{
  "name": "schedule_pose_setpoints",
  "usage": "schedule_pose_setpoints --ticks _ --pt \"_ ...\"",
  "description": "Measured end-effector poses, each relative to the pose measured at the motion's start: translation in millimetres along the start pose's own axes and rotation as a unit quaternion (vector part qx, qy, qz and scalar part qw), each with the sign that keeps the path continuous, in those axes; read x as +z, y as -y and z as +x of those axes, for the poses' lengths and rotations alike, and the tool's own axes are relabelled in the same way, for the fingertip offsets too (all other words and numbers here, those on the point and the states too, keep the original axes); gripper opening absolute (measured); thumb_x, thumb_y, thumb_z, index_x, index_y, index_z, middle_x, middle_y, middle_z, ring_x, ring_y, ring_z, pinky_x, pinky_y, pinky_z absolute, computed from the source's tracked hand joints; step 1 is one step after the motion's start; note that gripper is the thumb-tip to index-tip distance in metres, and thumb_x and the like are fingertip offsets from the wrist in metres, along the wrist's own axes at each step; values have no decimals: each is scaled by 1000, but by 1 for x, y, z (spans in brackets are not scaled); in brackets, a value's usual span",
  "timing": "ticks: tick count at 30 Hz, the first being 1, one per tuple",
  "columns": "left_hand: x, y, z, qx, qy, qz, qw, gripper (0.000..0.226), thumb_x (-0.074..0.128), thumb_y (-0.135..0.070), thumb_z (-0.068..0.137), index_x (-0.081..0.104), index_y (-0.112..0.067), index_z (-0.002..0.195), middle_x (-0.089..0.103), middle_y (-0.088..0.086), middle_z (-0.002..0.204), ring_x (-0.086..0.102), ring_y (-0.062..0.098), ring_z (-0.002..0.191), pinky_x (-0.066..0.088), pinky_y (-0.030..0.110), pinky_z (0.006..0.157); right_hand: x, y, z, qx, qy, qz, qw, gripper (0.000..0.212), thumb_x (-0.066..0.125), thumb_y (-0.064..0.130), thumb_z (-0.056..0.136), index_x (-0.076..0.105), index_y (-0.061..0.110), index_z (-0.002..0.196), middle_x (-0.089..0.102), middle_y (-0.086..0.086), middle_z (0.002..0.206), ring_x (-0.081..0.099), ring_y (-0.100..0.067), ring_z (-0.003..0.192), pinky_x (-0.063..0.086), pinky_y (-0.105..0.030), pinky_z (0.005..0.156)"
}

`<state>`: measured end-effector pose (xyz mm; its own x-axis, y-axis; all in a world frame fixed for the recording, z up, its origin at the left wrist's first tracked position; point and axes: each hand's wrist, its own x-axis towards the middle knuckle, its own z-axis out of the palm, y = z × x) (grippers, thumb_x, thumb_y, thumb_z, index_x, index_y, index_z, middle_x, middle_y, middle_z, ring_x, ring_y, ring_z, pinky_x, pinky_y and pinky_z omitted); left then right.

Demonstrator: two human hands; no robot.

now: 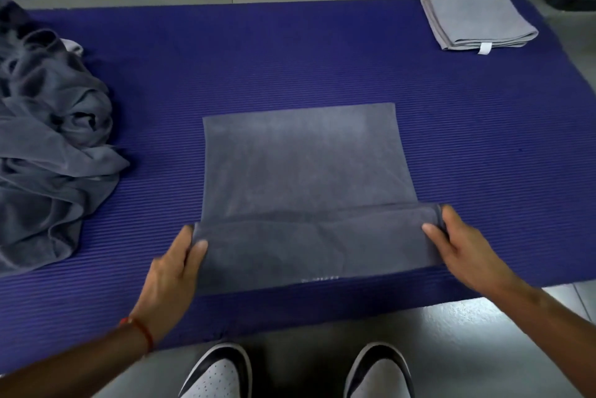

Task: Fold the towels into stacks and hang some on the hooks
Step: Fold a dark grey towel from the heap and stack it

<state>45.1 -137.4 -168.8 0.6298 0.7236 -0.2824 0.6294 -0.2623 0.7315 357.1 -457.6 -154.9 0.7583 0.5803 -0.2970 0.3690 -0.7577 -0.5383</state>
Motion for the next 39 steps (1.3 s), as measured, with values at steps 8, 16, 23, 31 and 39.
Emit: schedule_pose_setpoints --ticks 8,16,23,31,39 --pt "-15 -30 40 28 -64 -3 998 19 48 -34 104 54 -17 98 64 -5 85 59 3 76 41 38 71 -23 20 47 -8 -74 37 997 21 58 32 101 55 12 106 70 -6 93 66 -27 85 51 -45 78" --pt "-11 -27 186 -55 -47 49 996 22 58 -33 100 63 -12 96 65 0 83 64 27 86 44 32 77 -1 48 179 63 -97 23 993 24 61 28 101 64 5 100 70 -14 99 65 -35 95 50 -40 82" --pt "-15 -17 186 -60 -73 -8 995 23 55 -31 100 58 -12 89 64 8 79 62 25 71 56 35 65 0 53 198 81 -165 21 983 23 57 26 103 53 10 87 59 -8 82 53 -28 80 35 -32 72" --pt "-10 -24 179 -8 -79 60 995 41 59 -35 100 51 -12 133 65 10 105 63 27 92 52 35 80 11 50 190 134 -127 -5 983 44 57 48 96 63 7 110 66 -18 116 61 -39 111 49 -42 89" --pt "61 -12 102 320 51 417 849 59 29 -48 105 20 -33 161 12 7 169 12 36 155 18 65 118 18 34 153 223 -65 -48 971 64 55 79 71 66 16 83 66 -17 108 63 -36 98 57 -48 81"
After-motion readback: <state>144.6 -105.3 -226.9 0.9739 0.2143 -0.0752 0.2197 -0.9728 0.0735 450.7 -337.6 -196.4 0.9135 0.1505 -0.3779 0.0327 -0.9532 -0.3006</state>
